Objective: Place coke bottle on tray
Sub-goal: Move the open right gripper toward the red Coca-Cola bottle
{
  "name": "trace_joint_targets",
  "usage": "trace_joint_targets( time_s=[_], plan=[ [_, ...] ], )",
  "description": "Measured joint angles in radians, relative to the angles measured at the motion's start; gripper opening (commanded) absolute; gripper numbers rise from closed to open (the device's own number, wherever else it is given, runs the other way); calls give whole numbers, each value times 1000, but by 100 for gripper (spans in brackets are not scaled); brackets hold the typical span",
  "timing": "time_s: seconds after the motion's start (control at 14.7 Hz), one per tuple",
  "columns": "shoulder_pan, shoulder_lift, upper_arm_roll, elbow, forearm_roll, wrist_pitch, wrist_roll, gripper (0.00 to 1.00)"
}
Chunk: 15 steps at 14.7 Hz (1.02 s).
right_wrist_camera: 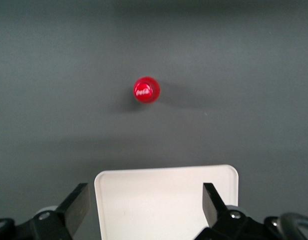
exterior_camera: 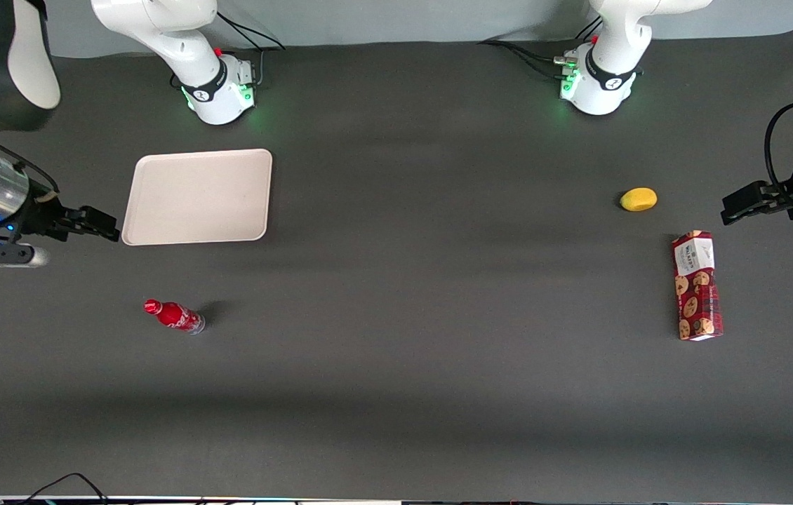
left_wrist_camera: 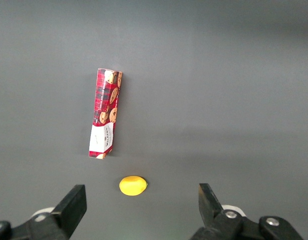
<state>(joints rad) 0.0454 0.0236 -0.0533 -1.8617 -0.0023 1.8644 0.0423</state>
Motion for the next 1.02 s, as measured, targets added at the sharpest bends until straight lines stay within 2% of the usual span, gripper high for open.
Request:
trace_joint_targets(
  time_s=[0.27, 0.61, 0.81, 1.02],
  plan=[
    [0, 27, 6, -95, 0, 169, 0, 100],
    [0, 50, 8, -103, 1, 215, 0, 100],
    [0, 29, 8, -75, 1, 143, 1, 100],
    [0, -2, 8, 48, 1, -58, 1, 100]
  ],
)
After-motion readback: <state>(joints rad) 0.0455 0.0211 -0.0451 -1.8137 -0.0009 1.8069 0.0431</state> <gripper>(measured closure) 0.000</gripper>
